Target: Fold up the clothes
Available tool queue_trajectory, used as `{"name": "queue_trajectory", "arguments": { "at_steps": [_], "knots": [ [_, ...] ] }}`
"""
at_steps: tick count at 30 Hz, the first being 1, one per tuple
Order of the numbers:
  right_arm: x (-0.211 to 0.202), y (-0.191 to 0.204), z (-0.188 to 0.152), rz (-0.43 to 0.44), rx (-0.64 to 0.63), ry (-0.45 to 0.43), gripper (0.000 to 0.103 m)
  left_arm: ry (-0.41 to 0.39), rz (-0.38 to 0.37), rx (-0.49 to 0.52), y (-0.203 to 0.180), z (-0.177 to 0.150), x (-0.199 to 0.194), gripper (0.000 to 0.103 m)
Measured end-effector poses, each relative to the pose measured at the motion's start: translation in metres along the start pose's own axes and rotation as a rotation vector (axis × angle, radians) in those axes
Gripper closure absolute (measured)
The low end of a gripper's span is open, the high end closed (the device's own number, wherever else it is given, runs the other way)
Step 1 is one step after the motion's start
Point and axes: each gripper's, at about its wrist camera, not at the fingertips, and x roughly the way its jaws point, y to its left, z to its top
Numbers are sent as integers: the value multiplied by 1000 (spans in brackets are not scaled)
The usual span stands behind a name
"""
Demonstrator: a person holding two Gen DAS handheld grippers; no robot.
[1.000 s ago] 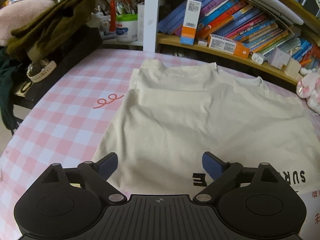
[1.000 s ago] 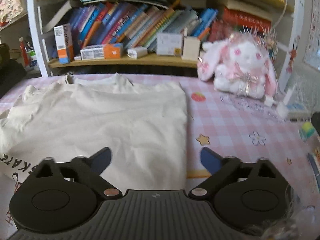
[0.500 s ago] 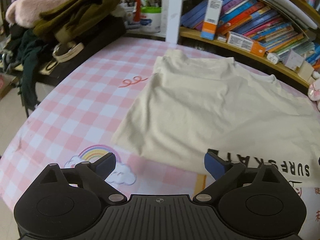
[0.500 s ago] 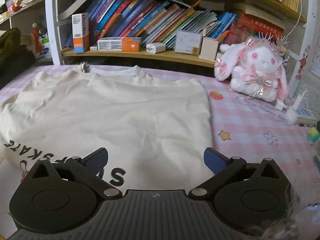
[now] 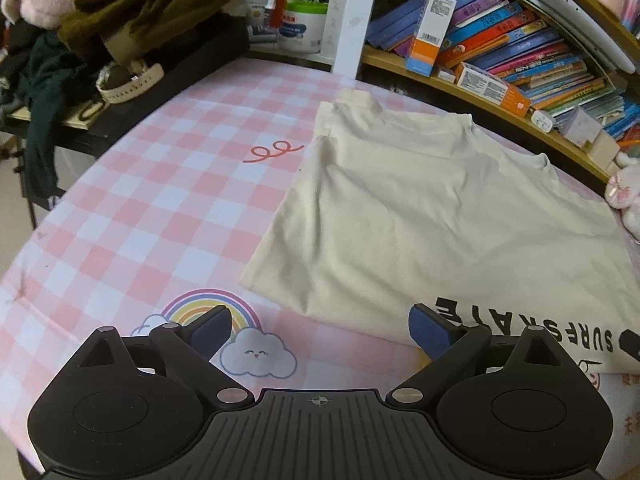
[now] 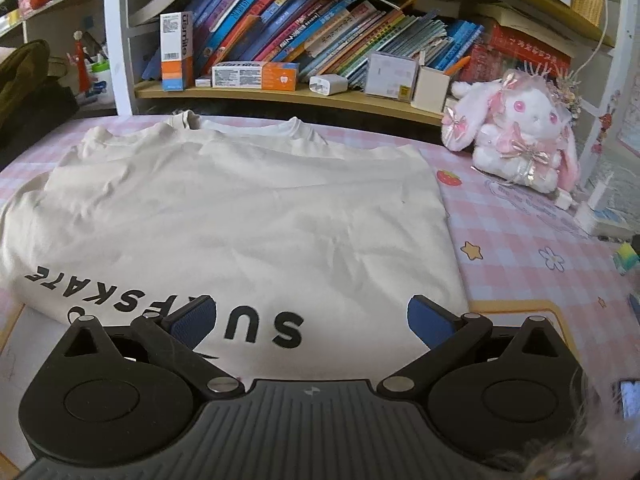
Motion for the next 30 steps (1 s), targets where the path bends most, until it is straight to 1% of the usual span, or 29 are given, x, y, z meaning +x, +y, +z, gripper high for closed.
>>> {"name": "queue_trajectory", "arguments": {
  "at_steps": [4, 7, 10, 12, 13, 16, 17, 19, 20, 22, 23, 24, 27, 29, 30],
  "knots": [
    [-6, 23, -1, -48, 24, 8, 0, 18, -78, 7, 18, 8, 1, 6],
    [-13, 48, -2, -47, 10, 10, 0, 30, -140, 12, 36, 16, 3, 6],
    [-14, 80, -2, 15, -41, 47, 0, 63, -186, -3, 58, 22, 10, 6],
    [-10, 108, 0, 105, -102, 92, 1, 83, -219, -34, 74, 24, 15, 6],
    [-10, 122, 0, 137, -146, 100, 3, 93, -237, -52, 81, 26, 17, 6],
    [-11, 174, 2, 191, -326, 70, 4, 127, -303, -108, 103, 30, 23, 6],
    [-11, 190, 3, 206, -381, 55, 7, 140, -335, -129, 110, 31, 25, 6],
    [-11, 219, 6, 246, -455, 34, 19, 172, -396, -186, 121, 35, 30, 6],
    [-9, 233, 8, 261, -478, 29, 23, 190, -429, -226, 128, 36, 33, 6],
    [-6, 259, 12, 295, -517, 23, 37, 221, -493, -327, 141, 38, 40, 6],
    [-5, 271, 13, 312, -536, 23, 42, 233, -517, -366, 146, 39, 43, 6],
    [-4, 282, 15, 329, -555, 22, 46, 237, -526, -382, 150, 40, 45, 6],
    [-1, 314, 17, 370, -618, 22, 50, 243, -534, -367, 151, 43, 48, 6],
    [3, 328, 17, 368, -666, 25, 53, 251, -550, -369, 153, 45, 51, 6],
    [6, 335, 17, 365, -688, 26, 57, 255, -559, -372, 154, 46, 52, 6]
  ]
}}
